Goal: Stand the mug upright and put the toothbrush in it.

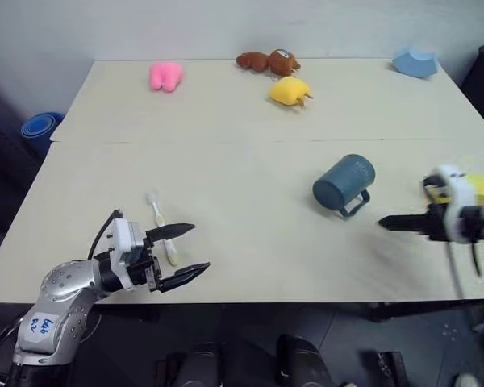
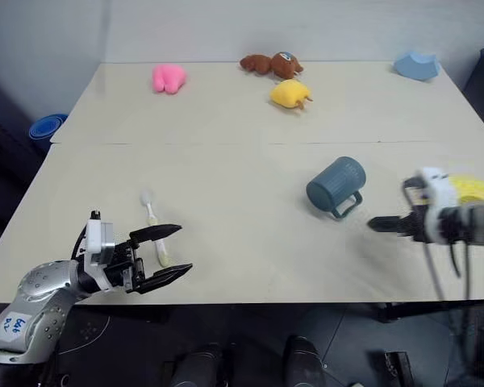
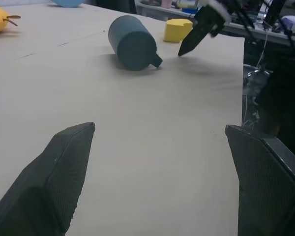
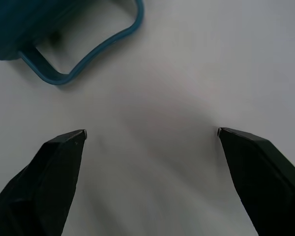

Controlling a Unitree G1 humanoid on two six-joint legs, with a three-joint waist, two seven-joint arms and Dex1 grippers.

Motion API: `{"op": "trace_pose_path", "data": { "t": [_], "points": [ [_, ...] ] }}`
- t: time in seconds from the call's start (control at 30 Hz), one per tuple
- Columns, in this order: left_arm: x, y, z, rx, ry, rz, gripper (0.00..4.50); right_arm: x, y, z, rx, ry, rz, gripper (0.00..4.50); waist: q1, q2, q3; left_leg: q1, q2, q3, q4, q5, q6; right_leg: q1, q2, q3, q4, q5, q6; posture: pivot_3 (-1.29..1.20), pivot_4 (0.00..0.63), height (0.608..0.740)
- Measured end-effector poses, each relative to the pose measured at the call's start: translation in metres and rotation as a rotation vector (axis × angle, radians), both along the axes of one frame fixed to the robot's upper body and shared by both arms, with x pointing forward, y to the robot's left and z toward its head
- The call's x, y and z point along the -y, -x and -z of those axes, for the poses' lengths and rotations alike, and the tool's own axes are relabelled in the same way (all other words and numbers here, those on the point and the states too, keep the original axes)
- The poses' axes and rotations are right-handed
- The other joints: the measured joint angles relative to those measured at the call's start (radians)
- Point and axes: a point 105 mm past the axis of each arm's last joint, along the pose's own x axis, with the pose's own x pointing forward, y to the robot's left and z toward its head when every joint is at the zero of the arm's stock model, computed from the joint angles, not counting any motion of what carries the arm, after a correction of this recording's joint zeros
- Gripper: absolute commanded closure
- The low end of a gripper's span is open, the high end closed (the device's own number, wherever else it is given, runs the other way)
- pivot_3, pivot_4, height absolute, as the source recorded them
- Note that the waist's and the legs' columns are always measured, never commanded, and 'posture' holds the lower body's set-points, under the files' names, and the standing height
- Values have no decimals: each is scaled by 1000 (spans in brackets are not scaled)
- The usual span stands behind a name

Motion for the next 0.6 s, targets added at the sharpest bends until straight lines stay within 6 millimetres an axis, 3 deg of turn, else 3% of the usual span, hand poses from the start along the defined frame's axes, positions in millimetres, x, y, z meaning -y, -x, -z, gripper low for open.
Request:
{"op": "trace_pose_path", "data": {
  "t": [0.07,0.2,0.4,0.5,0.6],
  "points": [
    [0,1,0,-3,1,1,0,-5,-8,-6,34,-24,40,46,-2,-1,0,0,0,0,0,0,0,0,1,0,0,0,0,0,150,740],
    [1,4,-2,1,-6,6,0,-21,-18,1,29,-68,69,46,-8,-1,0,1,1,0,-1,0,0,0,1,0,1,0,0,0,150,740],
    [0,5,-2,-2,-6,-9,0,-18,-31,0,44,-61,154,46,-12,-1,0,1,1,0,-1,0,0,0,1,0,2,0,0,0,150,740],
    [0,4,-2,0,0,-17,0,-21,-36,2,52,2,140,651,-14,-2,-1,2,1,1,-1,0,0,0,1,0,2,0,0,0,150,740],
    [1,3,-2,0,5,-23,0,-29,-38,5,47,12,116,1667,-14,-3,-2,2,1,1,-1,0,0,0,2,0,3,0,0,0,150,740]
  ]
}}
